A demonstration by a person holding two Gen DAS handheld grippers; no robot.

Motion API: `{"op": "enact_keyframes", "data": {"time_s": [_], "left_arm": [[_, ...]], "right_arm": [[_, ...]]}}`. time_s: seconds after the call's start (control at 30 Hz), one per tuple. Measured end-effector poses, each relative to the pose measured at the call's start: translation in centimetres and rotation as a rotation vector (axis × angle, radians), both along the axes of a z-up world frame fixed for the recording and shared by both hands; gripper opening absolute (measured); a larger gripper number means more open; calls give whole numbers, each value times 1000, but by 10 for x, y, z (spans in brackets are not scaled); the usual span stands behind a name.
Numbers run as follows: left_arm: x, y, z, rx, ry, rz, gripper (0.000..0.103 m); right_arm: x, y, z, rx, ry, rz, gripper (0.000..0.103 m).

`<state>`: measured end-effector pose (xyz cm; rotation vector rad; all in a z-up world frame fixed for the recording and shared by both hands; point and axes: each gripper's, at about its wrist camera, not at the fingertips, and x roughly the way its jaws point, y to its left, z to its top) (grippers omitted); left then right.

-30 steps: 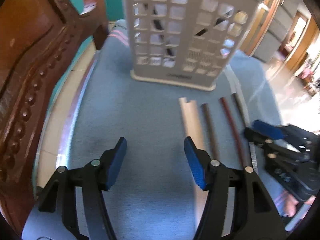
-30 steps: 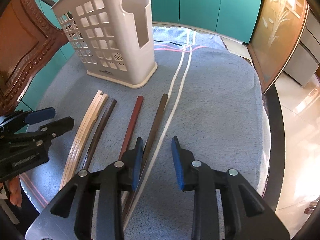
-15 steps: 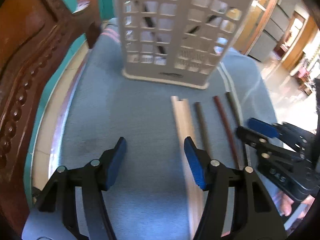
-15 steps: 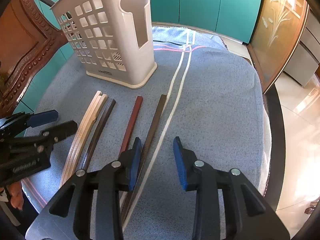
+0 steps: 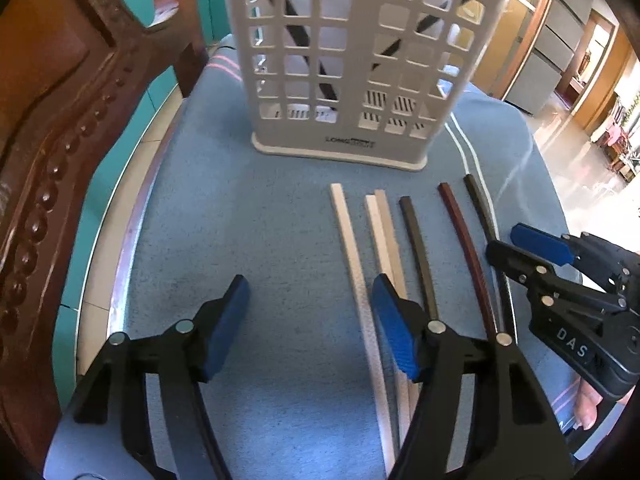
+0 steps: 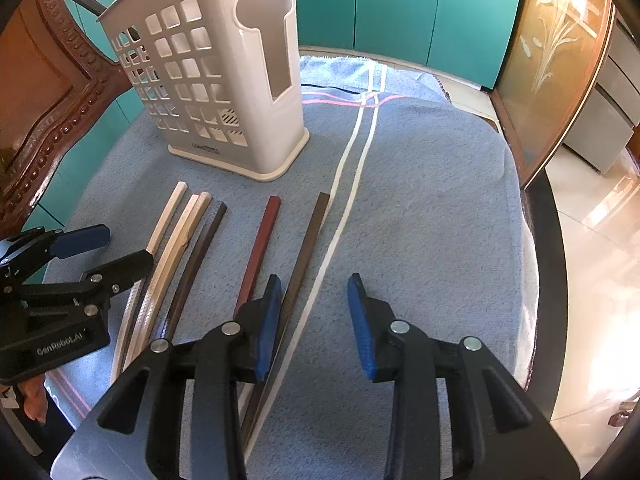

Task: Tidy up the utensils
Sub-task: 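Close the left gripper on a light wooden chopstick while the right grasps a dark brown one, then lift both held chopsticks into the white basket and open both grippers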

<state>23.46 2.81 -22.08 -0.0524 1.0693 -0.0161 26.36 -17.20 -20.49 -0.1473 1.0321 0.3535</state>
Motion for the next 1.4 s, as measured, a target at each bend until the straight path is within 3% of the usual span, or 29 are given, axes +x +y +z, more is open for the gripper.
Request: {"op": "enact_keyframes", "data": {"time_s": [0.1,0.37,0.4,0.43,0.47,0.57,0.63,0.73,0.9,1.03,1.13,1.27,1.4], "left_arm": [[-1,-9,-5,52,-7,12,66],[1,-29,0,58,-14,50,66],[3,-33,-3,53,-10,55,66],[12,-32,-2,47,-7,52,62],[11,-35,-1,44,-7,40,59],[30,-37,-1,38,-10,15,38],[31,-39,1,21,-16,15,9],[29,-35,10,-18,-64,37,7],[18,-27,46,-12,-208,72,7],[-2,-24,87,-7,-360,76,7],[-34,-19,129,11,-500,63,7],[-56,-14,179,-39,-610,53,7],[-61,-12,235,-56,-715,28,7]], "right_arm": [[2,7,-3,-36,-38,-1,35],[3,15,-4,-61,-50,0,34],[3,15,-4,-51,-45,9,30],[1,17,-3,-34,-33,24,15],[-1,18,-2,-10,-16,37,12],[-5,19,-1,25,3,55,7],[-7,20,0,50,4,53,7],[-11,17,14,67,-58,50,6],[-29,2,56,155,-226,52,6],[-48,-19,92,229,-311,71,6],[-65,-31,124,294,-378,115,7],[-83,-41,165,359,-449,152,7],[-75,-39,212,427,-491,174,7]]}}
